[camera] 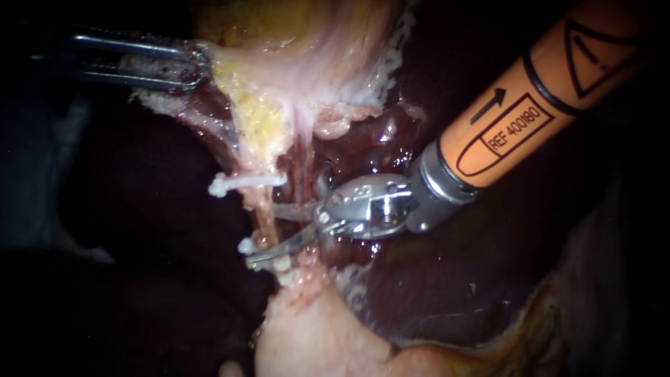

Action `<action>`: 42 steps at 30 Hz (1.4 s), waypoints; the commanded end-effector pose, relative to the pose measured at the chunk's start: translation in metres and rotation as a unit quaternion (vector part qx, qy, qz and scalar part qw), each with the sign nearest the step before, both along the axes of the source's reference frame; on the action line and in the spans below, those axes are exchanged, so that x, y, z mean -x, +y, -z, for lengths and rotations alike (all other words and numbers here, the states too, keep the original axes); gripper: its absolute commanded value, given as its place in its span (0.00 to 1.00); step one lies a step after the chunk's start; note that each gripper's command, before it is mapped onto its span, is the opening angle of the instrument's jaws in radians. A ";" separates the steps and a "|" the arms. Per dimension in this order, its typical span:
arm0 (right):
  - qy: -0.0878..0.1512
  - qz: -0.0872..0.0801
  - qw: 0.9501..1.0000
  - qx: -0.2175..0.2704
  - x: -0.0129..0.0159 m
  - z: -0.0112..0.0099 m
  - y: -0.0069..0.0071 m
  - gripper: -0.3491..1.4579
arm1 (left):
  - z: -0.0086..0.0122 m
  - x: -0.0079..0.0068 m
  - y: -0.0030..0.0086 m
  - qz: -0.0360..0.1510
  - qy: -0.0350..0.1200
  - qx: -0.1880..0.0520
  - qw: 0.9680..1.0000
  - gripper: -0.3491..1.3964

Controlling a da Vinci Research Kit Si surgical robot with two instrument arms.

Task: Go to the cutting position left tube

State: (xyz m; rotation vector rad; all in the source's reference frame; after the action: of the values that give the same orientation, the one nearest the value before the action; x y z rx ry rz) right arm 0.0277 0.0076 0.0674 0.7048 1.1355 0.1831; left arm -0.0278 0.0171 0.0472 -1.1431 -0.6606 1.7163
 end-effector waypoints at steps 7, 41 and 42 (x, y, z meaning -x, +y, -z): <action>0.004 -0.004 1.000 -0.005 -0.0020 0.0003 0.0000 0.93 | 0.0000 0.0000 0.0000 0.001 0.001 0.000 1.000 0.00; 0.024 -0.033 0.997 -0.059 -0.0057 0.0076 0.0001 0.94 | -0.0003 0.0001 0.0000 0.000 0.001 0.000 1.000 0.00; 0.024 -0.033 0.997 -0.059 -0.0057 0.0076 0.0001 0.94 | -0.0003 0.0001 0.0000 0.000 0.001 0.000 1.000 0.00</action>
State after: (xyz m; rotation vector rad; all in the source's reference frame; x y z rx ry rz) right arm 0.0333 0.0078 0.0597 0.7793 1.2032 0.2922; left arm -0.0279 0.0172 0.0475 -1.1425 -0.6579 1.7167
